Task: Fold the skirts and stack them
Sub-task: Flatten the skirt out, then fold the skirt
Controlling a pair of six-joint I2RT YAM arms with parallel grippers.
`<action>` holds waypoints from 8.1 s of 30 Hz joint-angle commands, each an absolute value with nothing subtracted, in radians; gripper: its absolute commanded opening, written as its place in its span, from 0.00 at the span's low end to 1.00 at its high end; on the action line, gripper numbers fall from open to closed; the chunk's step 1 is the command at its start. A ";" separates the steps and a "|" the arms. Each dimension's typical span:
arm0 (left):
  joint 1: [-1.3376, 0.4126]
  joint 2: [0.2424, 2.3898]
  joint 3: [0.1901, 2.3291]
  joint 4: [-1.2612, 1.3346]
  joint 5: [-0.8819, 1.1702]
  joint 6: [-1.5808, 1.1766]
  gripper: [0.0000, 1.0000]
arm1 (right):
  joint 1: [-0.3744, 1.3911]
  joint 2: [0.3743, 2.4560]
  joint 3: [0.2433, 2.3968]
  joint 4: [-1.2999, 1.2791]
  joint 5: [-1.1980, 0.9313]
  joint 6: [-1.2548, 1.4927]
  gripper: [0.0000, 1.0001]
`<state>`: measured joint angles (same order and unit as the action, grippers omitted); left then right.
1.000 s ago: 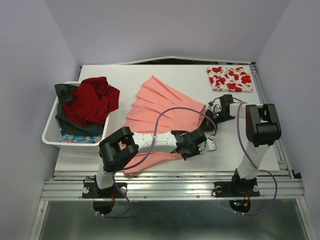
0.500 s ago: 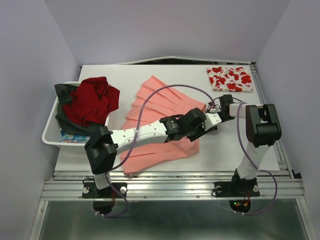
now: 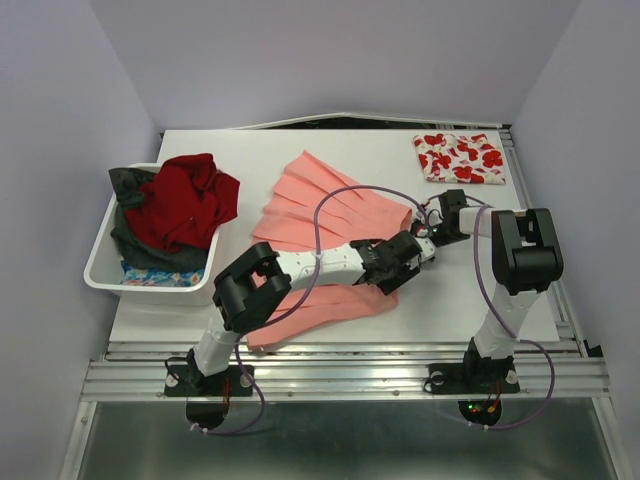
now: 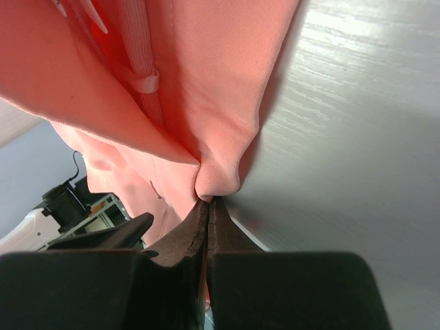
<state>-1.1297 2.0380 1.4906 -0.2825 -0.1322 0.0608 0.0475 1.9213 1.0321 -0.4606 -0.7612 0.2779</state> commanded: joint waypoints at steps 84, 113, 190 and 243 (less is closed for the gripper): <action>-1.016 1.689 1.427 -0.278 0.186 0.103 0.65 | 0.011 1.911 1.222 -0.750 -0.408 0.063 0.34; -1.023 1.657 0.928 -0.434 0.236 0.664 0.51 | 0.075 2.301 1.903 -0.865 -0.399 -0.087 0.28; -0.278 2.279 1.983 -0.670 0.457 0.756 0.87 | 0.525 2.232 1.582 -0.655 -0.261 -0.729 0.43; -0.259 2.221 1.884 -0.730 0.410 0.881 0.73 | 0.253 2.447 2.298 -1.187 -0.600 -0.664 0.69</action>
<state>-0.2646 2.2475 1.8435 -0.7090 0.3958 0.8742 0.2432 2.4725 2.3379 -1.1267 -0.5598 -0.6098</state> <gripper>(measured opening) 0.717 0.707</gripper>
